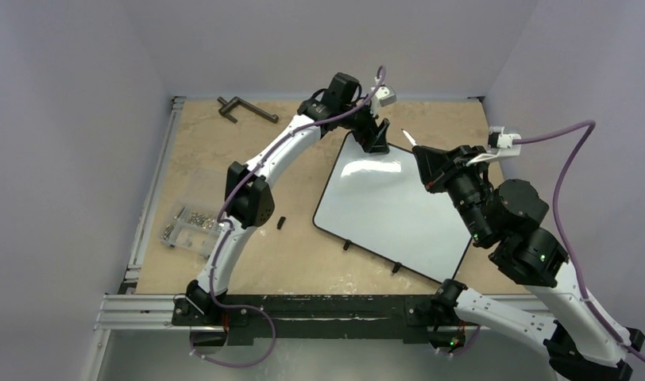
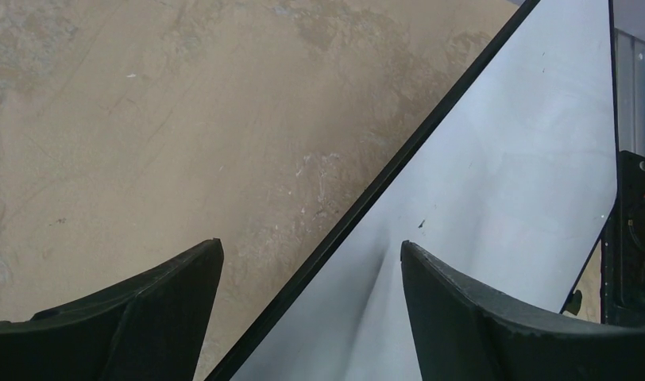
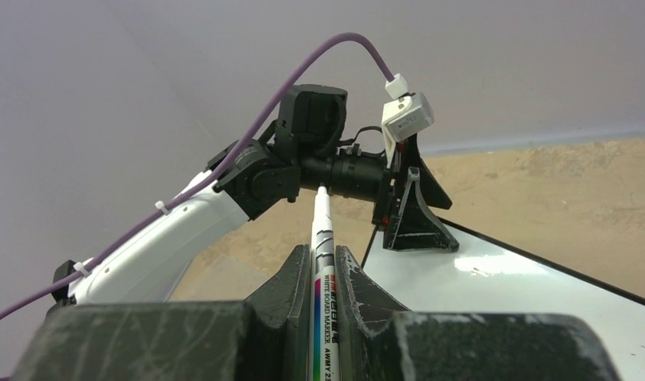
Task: Write a sentence on the whiteboard
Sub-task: Move the whiteboard to the center of the board.
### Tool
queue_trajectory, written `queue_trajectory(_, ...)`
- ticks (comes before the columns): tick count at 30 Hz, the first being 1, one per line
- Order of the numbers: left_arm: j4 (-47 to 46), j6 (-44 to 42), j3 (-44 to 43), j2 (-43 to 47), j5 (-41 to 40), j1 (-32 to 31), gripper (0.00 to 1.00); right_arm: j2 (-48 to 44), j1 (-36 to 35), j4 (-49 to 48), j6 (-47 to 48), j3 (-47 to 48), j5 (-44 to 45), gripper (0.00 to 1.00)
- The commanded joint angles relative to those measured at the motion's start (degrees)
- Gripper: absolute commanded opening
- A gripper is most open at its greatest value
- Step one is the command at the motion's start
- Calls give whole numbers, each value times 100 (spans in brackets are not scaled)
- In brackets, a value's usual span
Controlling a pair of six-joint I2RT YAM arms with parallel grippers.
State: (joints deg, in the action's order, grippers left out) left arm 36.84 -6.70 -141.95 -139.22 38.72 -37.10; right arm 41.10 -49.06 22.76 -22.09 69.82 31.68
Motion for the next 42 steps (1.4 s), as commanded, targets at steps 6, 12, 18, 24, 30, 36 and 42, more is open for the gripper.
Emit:
queue_trajectory(6, 880, -629, 448, 796, 289, 21, 76, 108, 10, -107, -112, -5, -196, 0)
queue_trajectory(12, 1187, -808, 1282, 1339, 213, 25, 72, 86, 11, -101, -153, 5, -256, 0)
queue_trajectory(18, 674, -662, 2859, 2373, -67, 27, 69, 53, 10, -119, -196, -79, -266, 0)
queue_trajectory(24, -255, -320, 4595, 3453, -58, 23, 69, 29, 10, -179, -247, -199, -352, 0)
queue_trajectory(30, -290, 87, 4426, 3301, 281, 26, 64, -1, 10, -175, -293, -317, -441, 0)
queue_trajectory(36, -335, 119, 4762, 3434, 183, 31, 58, -292, 10, 55, -271, -831, -207, 0)
queue_trajectory(42, -200, 116, 4906, 3517, 212, 36, 46, -603, 10, 381, -461, -1315, -238, 0)
